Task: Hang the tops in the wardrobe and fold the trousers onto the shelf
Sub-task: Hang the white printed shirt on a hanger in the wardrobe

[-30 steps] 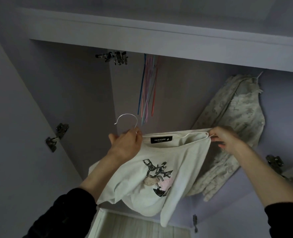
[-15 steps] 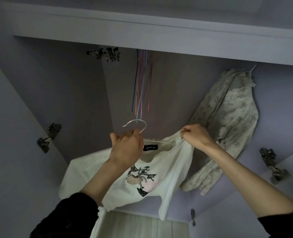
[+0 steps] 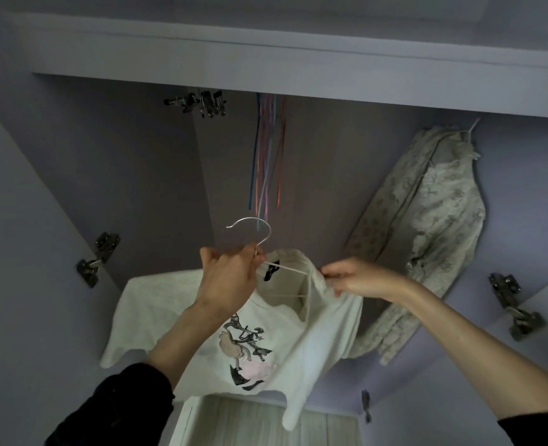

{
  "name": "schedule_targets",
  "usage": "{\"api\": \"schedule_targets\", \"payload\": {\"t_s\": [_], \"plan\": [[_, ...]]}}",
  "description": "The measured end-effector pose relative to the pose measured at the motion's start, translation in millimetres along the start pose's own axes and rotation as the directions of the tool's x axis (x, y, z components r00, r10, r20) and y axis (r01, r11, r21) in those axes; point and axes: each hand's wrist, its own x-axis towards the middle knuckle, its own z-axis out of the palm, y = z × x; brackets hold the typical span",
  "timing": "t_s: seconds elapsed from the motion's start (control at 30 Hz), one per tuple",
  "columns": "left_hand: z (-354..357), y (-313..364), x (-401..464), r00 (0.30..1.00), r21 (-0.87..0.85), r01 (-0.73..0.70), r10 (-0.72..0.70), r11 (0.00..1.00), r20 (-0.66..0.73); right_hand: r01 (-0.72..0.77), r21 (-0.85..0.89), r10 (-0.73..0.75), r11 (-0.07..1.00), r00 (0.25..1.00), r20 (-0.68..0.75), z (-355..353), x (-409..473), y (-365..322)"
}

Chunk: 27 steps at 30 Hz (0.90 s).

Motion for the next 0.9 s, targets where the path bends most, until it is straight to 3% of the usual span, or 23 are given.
{"api": "schedule_targets", "payload": {"t_s": [0.03,0.07,0.13,0.2,0.27,0.33,0.43,0.53,0.73,0.9], "plan": [[-0.4,-0.3,0.3,1.0,-0.012,-0.01,0.01,1.0,-0.008,0.036,-0.266,-0.047,0.963,0.998,-0.037,1.1,3.4,1.5],[-0.6,0.1,0.6,1.0,-0.025,-0.022,0.021,0.999,-0.012,0.027,-0.513,-0.074,0.858,0.995,-0.07,4.1,7.1,1.8],[-1.7,1.1,0.2,0.999,-0.024,-0.045,0.044,0.999,-0.021,-0.008,-0.722,-0.142,0.692,0.979,-0.146,12.4,13.4,5.2],[-2.5,-2.6,0.1,0.997,-0.006,-0.071,0.071,0.997,-0.04,0.036,-0.697,-0.275,0.716,0.933,-0.234,20.2,18.8,12.5],[-2.9,-9.4,0.2,0.994,0.008,-0.084,0.085,0.996,-0.062,0.177,-0.576,-0.444,0.798,0.819,-0.363,24.7,22.7,20.6],[-0.5,-18.2,-0.6,0.975,0.082,-0.157,0.167,0.984,-0.148,0.282,-0.411,-0.471,0.867,0.735,-0.488,28.7,25.1,24.4],[0.5,-30.7,-7.5,0.922,0.181,-0.229,0.273,0.956,-0.274,0.347,-0.444,-0.56,0.827,0.586,-0.585,29.5,26.8,24.2],[7.3,-58.0,-19.3,0.917,0.231,-0.243,0.301,0.942,-0.262,0.303,-0.502,-0.583,0.81,0.506,-0.635,21.1,27.3,38.4],[29.0,-102.5,-39.0,0.984,0.31,-0.071,0.116,0.948,-0.132,0.158,-0.62,-0.63,0.769,0.353,-0.692,14.9,19.1,66.1],[30.7,-101.8,-38.5,0.997,0.343,-0.022,0.047,0.939,-0.066,-0.009,-0.674,-0.653,0.739,0.233,-0.72,10.9,11.9,71.8]]}}
